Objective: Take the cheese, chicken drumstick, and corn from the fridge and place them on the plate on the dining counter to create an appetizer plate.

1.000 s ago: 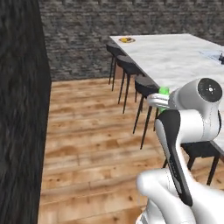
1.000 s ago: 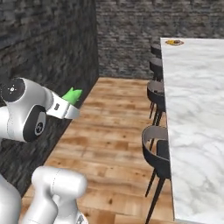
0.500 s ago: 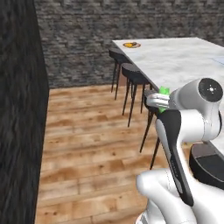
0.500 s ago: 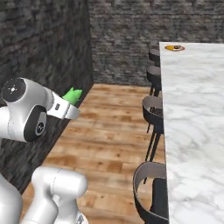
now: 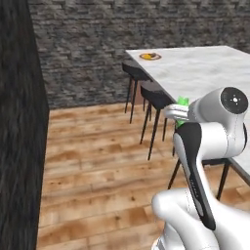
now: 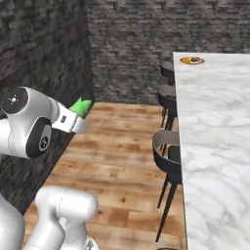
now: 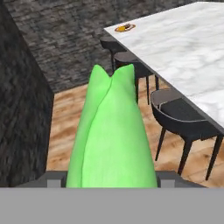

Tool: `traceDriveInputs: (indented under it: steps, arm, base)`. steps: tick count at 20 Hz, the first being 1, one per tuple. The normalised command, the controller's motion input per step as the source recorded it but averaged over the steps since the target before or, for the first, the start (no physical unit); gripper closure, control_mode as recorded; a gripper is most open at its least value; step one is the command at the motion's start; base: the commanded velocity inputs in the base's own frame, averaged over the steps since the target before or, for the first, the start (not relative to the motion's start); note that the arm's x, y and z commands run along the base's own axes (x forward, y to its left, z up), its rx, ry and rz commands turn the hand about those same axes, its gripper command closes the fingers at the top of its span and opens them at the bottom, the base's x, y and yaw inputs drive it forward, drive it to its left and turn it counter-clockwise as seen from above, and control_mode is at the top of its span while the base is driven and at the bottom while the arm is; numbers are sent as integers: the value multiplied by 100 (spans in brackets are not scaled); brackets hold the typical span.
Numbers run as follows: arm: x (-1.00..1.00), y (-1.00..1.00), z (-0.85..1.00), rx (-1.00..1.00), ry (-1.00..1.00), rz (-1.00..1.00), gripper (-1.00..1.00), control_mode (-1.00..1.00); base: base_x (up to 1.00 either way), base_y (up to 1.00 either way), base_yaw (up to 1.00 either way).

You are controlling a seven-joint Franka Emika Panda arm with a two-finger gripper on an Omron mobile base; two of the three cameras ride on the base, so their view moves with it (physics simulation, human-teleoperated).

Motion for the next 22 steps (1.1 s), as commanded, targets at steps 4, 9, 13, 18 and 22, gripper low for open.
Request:
traceDriveInputs:
  steps: [4,9,13,18,22]
  arm:
    - [0,0,0,0,0,0,100,100]
    - [0,0,0,0,0,0,100,100]
    - [0,0,0,0,0,0,100,100]
    - [0,0,0,0,0,0,100,100]
    - [0,0,0,0,0,0,100,100]
  base:
    - [100,0,-12]
    - [100,12,-14]
    - [100,25,-24]
    - [100,59,-14]
    - [100,79,-10]
